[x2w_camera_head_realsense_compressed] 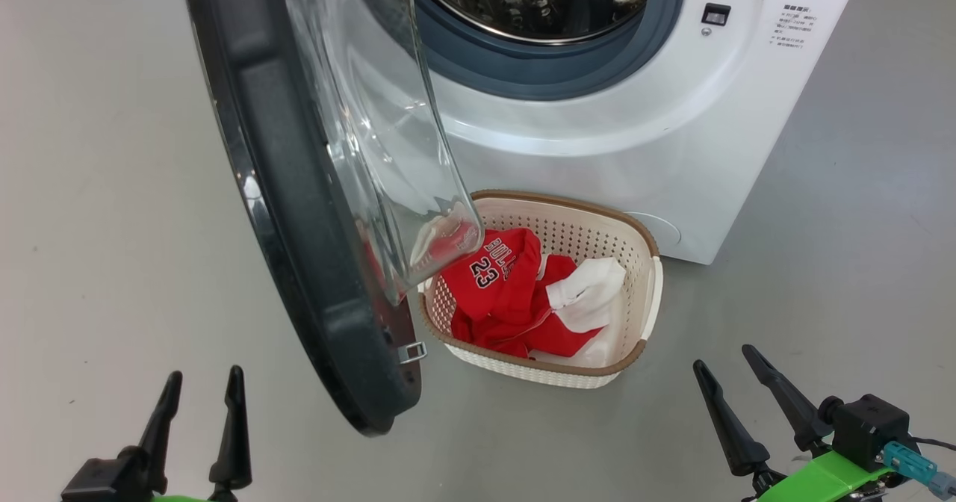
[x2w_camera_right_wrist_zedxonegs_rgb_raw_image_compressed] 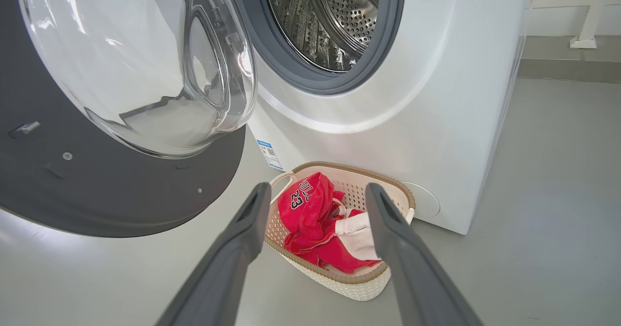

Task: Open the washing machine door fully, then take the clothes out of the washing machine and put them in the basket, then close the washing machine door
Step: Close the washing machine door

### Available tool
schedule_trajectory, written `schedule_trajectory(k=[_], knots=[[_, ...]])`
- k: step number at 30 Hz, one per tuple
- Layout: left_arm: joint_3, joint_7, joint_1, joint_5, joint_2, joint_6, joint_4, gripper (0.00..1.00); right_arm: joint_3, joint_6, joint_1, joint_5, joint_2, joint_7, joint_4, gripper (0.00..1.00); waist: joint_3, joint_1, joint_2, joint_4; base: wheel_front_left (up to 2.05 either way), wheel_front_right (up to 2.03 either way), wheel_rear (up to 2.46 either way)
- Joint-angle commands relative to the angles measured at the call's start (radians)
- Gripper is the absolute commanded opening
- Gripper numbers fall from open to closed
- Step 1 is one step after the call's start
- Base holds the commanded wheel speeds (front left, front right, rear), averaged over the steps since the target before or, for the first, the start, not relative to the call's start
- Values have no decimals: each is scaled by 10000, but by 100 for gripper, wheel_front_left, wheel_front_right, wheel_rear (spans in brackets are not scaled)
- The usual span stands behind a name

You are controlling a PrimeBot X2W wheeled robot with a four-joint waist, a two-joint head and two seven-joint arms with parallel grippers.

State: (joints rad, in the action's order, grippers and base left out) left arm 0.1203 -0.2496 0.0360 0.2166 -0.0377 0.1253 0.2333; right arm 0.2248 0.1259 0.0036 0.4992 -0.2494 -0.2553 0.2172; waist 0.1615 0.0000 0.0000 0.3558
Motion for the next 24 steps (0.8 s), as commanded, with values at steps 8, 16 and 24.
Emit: schedule_trajectory(k=[8, 16, 24], knots=[[343, -122, 19, -17, -127, -9, -228, 100, 194, 48, 31, -21, -126, -65, -204, 100, -41, 0, 0, -1, 0, 0, 0], [337, -122, 59, -34, -126, -29, -177, 100, 182, 48, 38, -13, -119, -65, -207, 100, -49, 0, 0, 10, 0, 0, 0], [678, -122, 441, 209, -126, 12, -475, 100, 185, 48, 48, -20, -79, -65, -193, 100, -99, 0, 0, 109, 0, 0, 0]])
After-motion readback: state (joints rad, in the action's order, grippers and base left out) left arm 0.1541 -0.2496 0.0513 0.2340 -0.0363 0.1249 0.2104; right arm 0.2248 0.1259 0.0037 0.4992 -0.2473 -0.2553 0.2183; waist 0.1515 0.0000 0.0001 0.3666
